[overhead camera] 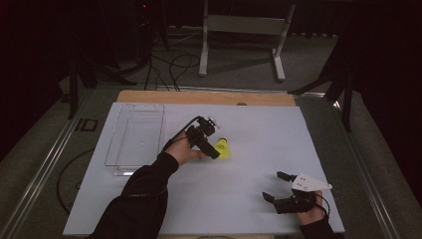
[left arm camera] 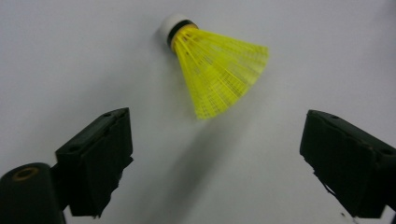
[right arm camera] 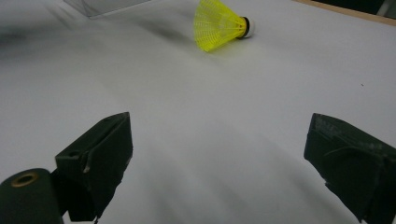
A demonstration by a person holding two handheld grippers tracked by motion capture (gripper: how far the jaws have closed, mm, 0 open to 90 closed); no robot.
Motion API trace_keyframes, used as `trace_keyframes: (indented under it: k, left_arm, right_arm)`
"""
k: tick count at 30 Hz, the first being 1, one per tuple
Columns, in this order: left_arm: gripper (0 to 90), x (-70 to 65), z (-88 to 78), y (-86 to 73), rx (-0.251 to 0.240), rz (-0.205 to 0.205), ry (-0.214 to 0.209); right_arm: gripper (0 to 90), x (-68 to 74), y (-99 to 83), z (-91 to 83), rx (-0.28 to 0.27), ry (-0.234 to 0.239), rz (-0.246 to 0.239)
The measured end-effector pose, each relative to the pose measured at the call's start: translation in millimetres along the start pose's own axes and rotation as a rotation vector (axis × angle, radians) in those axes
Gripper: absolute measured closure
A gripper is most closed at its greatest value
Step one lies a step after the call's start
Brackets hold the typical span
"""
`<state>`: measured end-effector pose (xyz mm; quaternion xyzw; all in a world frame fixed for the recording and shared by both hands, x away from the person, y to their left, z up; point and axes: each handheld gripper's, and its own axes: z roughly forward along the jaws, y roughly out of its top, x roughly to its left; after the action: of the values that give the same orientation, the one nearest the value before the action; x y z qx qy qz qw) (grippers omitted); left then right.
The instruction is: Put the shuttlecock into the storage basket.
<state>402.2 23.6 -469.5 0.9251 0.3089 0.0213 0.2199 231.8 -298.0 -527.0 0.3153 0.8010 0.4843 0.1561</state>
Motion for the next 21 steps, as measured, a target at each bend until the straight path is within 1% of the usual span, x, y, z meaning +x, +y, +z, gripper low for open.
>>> trace_keyframes:
  k: [1, 2, 3, 4, 5, 6, 7, 8, 9, 12, 13, 15, 16, 17, 18, 19, 20, 21]
  left_arm:
    - [14.3, 1.0, 1.8, 0.6, -0.005, -0.008, 0.006]
    - [15.0, 2.3, 3.4, 1.0, -0.01, -0.006, -0.001]
    - [16.2, 2.5, 5.7, 1.3, -0.011, -0.008, 0.004]
    - [16.4, 2.8, 7.9, 1.8, -0.005, -0.003, 0.017]
    - [17.8, 2.6, 10.5, 2.1, -0.004, -0.002, 0.016]
    - [18.2, 2.5, 12.8, 2.5, 0.002, 0.001, 0.031]
    - [19.5, 2.5, 14.6, 2.9, 0.0, -0.002, 0.031]
    - [21.0, 3.2, 16.3, 3.4, 0.004, -0.007, 0.032]
    - [22.1, 4.1, 17.8, 3.9, 0.001, -0.009, 0.044]
    - [27.1, 6.7, 22.5, 5.5, -0.001, -0.03, 0.046]
    - [27.4, 7.4, 23.9, 6.2, 0.004, -0.033, 0.048]
    - [31.5, 8.7, 26.9, 7.4, 0.0, -0.049, 0.03]
    - [31.8, 9.4, 27.9, 8.2, 0.002, -0.048, 0.033]
    - [34.0, 9.8, 29.2, 9.1, 0.001, -0.054, 0.037]
    - [35.2, 11.0, 30.2, 9.8, -0.001, -0.057, 0.026]
    - [37.6, 11.0, 31.5, 10.6, 0.003, -0.064, 0.027]
    - [39.2, 11.1, 32.6, 11.6, 0.014, -0.061, 0.029]
    - [41.1, 10.7, 34.2, 12.1, 0.013, -0.068, 0.022]
  right_arm:
    - [8.3, 0.0, 0.0, -0.1, 0.0, 0.001, 0.0]
    - [8.3, 0.1, 0.1, -0.2, 0.0, 0.001, 0.002]
    - [8.3, 0.0, 0.0, -0.3, 0.0, 0.002, 0.004]
    - [8.3, -0.2, -0.1, -0.3, 0.0, 0.003, 0.004]
    - [8.3, -0.3, -0.1, -0.3, 0.001, 0.003, 0.004]
    - [8.3, -0.2, -0.1, -0.3, 0.002, 0.005, 0.008]
    - [8.3, -0.2, -0.1, -0.3, 0.002, 0.006, 0.008]
    - [8.3, -0.3, 0.0, -0.2, 0.001, 0.006, 0.005]
    - [8.3, -0.3, 0.0, -0.2, 0.0, 0.007, 0.005]
    - [8.2, -0.3, -0.3, -0.1, -0.001, 0.011, 0.013]
    - [8.3, -0.4, -0.4, -0.1, 0.001, 0.011, 0.012]
    - [8.3, -0.4, -0.4, 0.0, 0.001, 0.011, 0.013]
    - [8.3, -0.5, -0.5, 0.1, 0.001, 0.011, 0.012]
    - [8.3, -0.6, -0.5, 0.2, 0.002, 0.011, 0.012]
    - [8.3, -0.7, -0.6, 0.2, 0.002, 0.011, 0.012]
    - [8.3, -0.8, -0.7, 0.3, 0.002, 0.011, 0.012]
    - [8.3, -0.8, -0.8, 0.3, 0.003, 0.011, 0.012]
    - [8.3, -0.9, -0.8, 0.2, 0.003, 0.011, 0.011]
